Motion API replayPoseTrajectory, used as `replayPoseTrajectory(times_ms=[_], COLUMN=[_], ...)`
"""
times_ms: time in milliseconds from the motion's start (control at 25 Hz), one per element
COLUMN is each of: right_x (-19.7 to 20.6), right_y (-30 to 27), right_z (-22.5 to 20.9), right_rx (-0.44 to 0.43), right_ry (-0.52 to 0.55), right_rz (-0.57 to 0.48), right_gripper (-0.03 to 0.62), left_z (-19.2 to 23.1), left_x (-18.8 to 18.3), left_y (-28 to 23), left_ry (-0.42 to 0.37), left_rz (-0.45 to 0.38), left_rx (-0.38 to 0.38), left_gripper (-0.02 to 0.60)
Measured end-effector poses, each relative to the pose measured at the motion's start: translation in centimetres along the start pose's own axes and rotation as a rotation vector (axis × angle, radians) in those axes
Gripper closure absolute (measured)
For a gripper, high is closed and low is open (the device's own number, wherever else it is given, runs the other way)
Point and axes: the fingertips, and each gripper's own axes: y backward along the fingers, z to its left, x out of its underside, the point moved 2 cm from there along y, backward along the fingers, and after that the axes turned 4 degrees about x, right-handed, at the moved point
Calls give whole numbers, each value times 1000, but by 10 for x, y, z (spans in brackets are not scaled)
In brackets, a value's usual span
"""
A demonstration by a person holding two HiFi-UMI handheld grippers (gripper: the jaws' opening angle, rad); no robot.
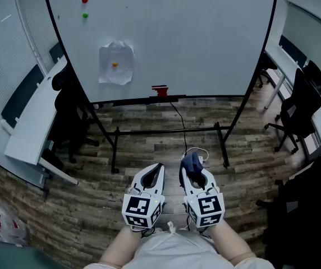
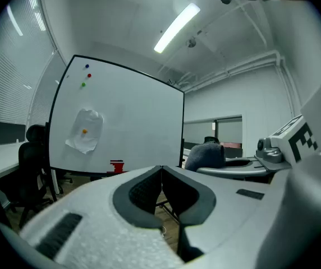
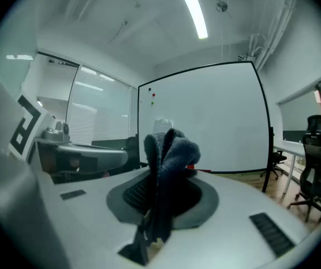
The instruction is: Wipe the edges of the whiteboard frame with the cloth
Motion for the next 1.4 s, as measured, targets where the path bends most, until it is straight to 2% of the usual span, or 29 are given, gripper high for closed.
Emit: replayPoseTrajectory(times_ms=[600, 920, 1120, 1400], right_x=[12, 26, 37, 21], right_y=[2, -7, -28, -85], right_z=[-18, -30, -18, 26], right_rx=[-28, -113, -167, -209], right_ry=[-71, -75, -57, -30], right_rz=[23, 63, 95, 70], right_gripper=[526, 526, 526, 526], left_z=[-11, -18, 7, 79], left_x=[7, 24, 34, 25], left_y=[-12, -21, -14, -5], left_ry=[20, 68, 79, 77], left_rz=[4, 7, 12, -29], left_rx=[-15, -50, -121, -165], left_gripper=[563, 563, 563, 563])
